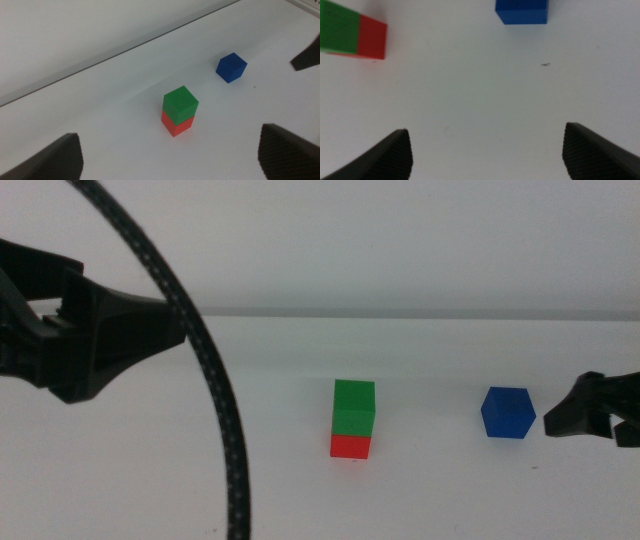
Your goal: Stack red cubes first, then green, then blue cubes in a specific spot.
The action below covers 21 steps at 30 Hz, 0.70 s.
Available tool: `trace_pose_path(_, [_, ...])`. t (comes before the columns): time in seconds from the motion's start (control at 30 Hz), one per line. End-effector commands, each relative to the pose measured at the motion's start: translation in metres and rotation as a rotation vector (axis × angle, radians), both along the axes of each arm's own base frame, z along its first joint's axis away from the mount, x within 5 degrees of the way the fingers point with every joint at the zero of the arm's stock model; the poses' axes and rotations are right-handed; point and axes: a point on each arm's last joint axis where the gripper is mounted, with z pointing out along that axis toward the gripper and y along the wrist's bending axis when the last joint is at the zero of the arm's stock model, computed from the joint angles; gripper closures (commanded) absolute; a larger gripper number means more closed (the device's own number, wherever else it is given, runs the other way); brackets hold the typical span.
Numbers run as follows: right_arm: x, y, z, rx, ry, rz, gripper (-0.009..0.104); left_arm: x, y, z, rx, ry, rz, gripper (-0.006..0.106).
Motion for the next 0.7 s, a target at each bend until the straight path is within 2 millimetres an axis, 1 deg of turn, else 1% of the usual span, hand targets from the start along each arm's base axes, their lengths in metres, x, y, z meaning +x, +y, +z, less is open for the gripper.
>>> trace_pose_path(0.0, [0.013,-0.003,-0.01,-0.018,0.009,-0.002,0.015,0.001,0.001,0.0,-0.007,-0.01,0.012,0.007])
trace_pose_path(0.1, [0.024,-0.005,-0.02,-0.037,0.005,0.007,0.015,0.001,0.001,0.0,-0.007,-0.01,0.012,0.007])
trace_pose_path(0.17, [0.032,-0.006,-0.019,-0.051,-0.013,0.007,0.015,0.001,0.001,0.0,-0.007,-0.01,0.012,0.007])
trace_pose_path(0.23, [0.04,-0.008,-0.012,-0.082,-0.01,-0.001,0.015,0.001,0.001,0.0,-0.007,-0.01,0.012,0.007])
trace_pose_path(0.33, [0.054,-0.014,-0.001,-0.167,0.022,-0.086,0.015,0.001,0.001,0.0,-0.007,-0.01,0.012,0.007])
trace_pose_path(0.4, [0.064,-0.014,0.005,-0.223,0.034,-0.116,0.015,0.001,0.001,0.0,-0.007,-0.01,0.012,0.007])
trace_pose_path(0.5, [0.08,0.0,0.004,-0.274,0.071,-0.1,0.015,0.001,0.001,0.0,-0.007,-0.01,0.012,0.007])
trace_pose_path(0.53, [0.086,0.006,0.003,-0.268,0.084,-0.099,0.015,0.001,0.001,0.0,-0.007,-0.01,0.012,0.007])
trace_pose_path(0.67, [0.11,0.02,-0.005,-0.268,0.14,-0.102,0.015,0.001,0.001,0.0,-0.007,-0.01,0.012,0.007])
